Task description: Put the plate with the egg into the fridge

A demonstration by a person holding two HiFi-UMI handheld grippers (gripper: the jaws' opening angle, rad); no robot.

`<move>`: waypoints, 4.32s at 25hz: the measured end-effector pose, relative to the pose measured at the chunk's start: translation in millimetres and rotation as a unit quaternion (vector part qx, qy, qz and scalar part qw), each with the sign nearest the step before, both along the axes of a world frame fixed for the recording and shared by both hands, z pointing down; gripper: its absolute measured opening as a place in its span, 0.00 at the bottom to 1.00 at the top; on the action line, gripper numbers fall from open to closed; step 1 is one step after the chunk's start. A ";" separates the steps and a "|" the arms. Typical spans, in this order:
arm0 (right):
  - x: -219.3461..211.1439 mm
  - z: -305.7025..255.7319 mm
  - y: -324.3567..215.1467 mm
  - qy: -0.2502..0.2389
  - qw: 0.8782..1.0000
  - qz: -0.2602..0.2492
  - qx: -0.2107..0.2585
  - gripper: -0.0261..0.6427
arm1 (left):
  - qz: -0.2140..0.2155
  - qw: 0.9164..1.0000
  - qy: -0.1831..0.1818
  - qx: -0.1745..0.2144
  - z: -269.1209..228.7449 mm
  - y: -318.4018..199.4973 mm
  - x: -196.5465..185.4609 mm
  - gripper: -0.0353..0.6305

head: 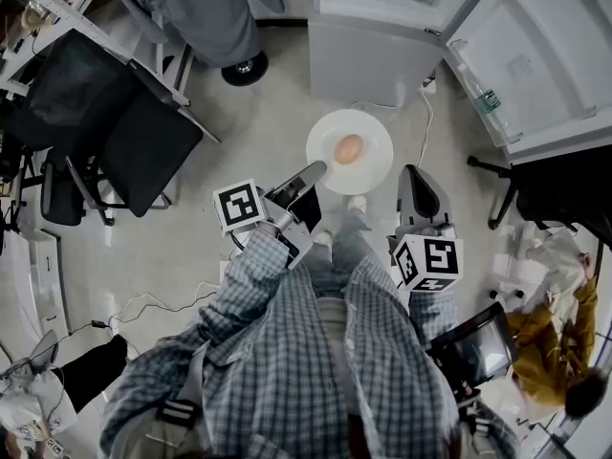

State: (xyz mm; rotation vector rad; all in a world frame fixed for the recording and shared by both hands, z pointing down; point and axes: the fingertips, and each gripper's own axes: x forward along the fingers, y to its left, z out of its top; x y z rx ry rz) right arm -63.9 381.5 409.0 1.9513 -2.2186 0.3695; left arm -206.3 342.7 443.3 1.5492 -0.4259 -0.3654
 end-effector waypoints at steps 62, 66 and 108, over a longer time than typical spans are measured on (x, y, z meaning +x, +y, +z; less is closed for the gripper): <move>169.8 4.9 -217.4 0.014 1.000 -0.024 0.015 0.05 | -0.053 0.999 -0.003 -0.006 6.3 -197.1 145.6 0.10; 183.0 5.2 -242.5 -0.004 1.000 -0.001 0.012 0.05 | -0.031 1.000 -0.001 -0.003 5.8 -225.5 160.3 0.10; 179.2 -1.2 -446.6 0.025 0.999 0.026 0.005 0.05 | 0.014 1.000 0.008 -0.001 12.7 -452.0 183.4 0.10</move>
